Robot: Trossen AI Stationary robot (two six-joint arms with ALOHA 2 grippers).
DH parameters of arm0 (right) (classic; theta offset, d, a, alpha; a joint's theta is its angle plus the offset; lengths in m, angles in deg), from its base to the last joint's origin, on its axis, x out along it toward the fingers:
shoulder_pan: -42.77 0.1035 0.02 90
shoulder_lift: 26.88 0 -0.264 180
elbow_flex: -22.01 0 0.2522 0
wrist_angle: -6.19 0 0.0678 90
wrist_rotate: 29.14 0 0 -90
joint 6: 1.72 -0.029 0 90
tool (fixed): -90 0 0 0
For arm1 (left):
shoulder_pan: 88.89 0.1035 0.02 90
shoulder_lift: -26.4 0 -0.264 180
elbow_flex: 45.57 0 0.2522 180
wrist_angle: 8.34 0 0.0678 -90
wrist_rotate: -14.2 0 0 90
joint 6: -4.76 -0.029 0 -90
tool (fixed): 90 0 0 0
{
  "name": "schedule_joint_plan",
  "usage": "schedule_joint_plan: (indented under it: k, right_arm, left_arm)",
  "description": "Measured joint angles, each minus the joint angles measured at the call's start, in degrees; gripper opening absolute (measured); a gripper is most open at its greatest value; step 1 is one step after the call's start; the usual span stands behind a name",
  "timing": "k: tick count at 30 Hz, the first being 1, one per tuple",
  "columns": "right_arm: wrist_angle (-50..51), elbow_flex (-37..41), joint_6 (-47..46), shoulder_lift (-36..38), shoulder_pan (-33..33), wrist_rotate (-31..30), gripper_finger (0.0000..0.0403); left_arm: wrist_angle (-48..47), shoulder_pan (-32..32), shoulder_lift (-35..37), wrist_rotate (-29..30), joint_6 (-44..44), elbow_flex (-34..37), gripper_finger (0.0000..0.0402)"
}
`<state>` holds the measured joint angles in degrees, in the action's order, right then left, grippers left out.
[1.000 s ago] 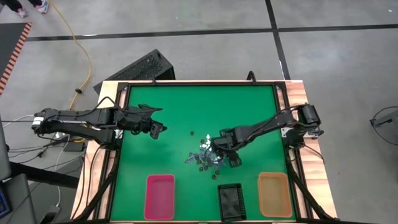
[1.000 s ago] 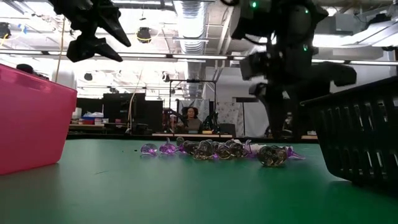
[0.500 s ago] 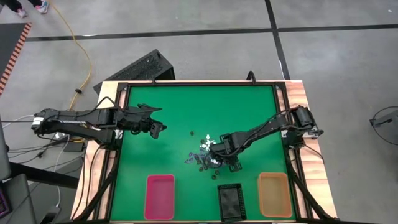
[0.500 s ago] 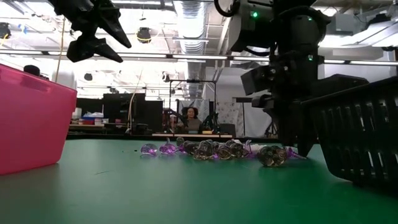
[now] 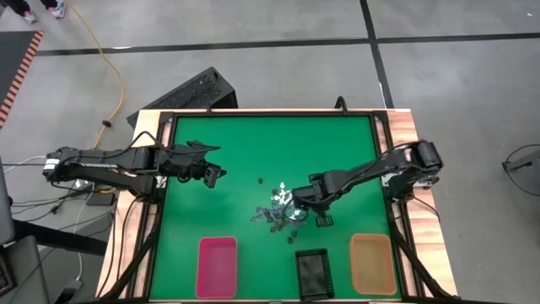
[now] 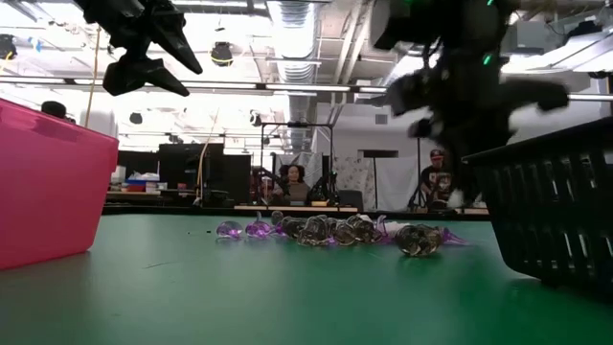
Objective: Sort Halloween decoration
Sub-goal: Put the white skeleton toy in the right orange organizing bin
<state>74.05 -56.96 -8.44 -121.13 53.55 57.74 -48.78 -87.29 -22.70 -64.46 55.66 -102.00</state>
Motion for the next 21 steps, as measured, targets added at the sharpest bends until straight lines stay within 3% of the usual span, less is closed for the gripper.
schedule_joint_plan:
  k: [6,13,17,21]
  right_arm:
    - [9.38,-0.11,-21.7,12.34,6.44,5.58,0.0037]
    - [15.07,-0.11,-55.12,24.19,23.25,7.19,0.004]
    - [16.74,-0.11,-71.61,25.69,32.24,6.9,0.0041]
    - [17.28,-0.11,-79.64,23.8,38.27,6.49,0.0042]
  left_arm:
    - [-0.01,0.0,0.0,-0.6,0.74,0.0,0.0183]
    - [0.0,0.0,0.0,-0.54,0.76,0.0,0.0183]
    - [0.0,0.0,0.0,-0.52,1.25,0.0,0.0183]
    - [0.0,0.0,0.0,-0.5,2.95,0.0,0.0183]
